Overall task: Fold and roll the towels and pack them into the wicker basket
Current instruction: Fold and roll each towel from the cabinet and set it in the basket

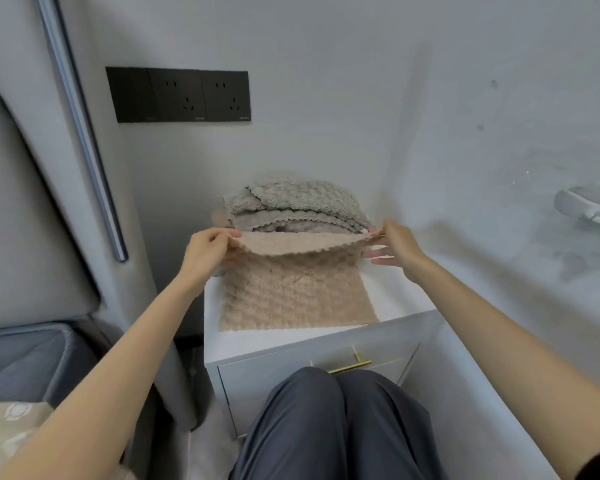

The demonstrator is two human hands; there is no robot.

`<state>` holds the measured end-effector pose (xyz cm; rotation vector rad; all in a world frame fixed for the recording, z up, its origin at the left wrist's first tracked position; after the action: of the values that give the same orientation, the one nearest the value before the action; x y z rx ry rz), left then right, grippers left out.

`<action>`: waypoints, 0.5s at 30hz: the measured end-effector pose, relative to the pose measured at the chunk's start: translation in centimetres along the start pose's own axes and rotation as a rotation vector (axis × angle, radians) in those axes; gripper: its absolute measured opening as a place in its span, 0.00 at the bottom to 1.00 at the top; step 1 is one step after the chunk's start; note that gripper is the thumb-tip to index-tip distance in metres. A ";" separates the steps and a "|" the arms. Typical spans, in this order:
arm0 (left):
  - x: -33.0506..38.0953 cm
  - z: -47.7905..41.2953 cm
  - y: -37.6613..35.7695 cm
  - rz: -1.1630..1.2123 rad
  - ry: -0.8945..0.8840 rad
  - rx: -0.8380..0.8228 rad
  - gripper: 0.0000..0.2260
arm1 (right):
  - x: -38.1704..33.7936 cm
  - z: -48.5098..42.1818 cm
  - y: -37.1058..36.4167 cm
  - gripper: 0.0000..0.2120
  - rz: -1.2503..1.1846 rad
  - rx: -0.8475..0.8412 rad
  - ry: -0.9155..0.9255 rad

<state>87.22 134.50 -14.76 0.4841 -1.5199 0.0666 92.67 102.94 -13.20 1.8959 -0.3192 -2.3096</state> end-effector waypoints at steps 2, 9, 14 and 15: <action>-0.8 0.8 0.0 0.136 0.123 -0.026 0.17 | 1.1 0.3 0.1 0.20 0.032 -0.003 -0.038; -4.6 3.6 0.4 0.040 0.179 -0.134 0.08 | 5.6 2.4 -0.2 0.05 0.122 -0.173 -0.092; -6.6 4.2 0.5 -0.069 0.178 -0.158 0.09 | 7.2 3.5 -0.7 0.06 0.146 -0.150 -0.111; -6.9 4.3 0.5 -0.127 0.153 -0.159 0.09 | 7.4 3.6 -0.8 0.06 0.172 -0.137 -0.104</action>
<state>82.56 135.25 -21.42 0.4371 -1.3298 -0.1135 87.68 102.24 -19.73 1.6225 -0.3139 -2.2575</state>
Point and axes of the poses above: each hand's wrist, its own z-axis away from the middle knuckle, its own y-axis out of the back of the hand, x = y × z, the point moved 1 cm from there along -z, towards the middle knuckle
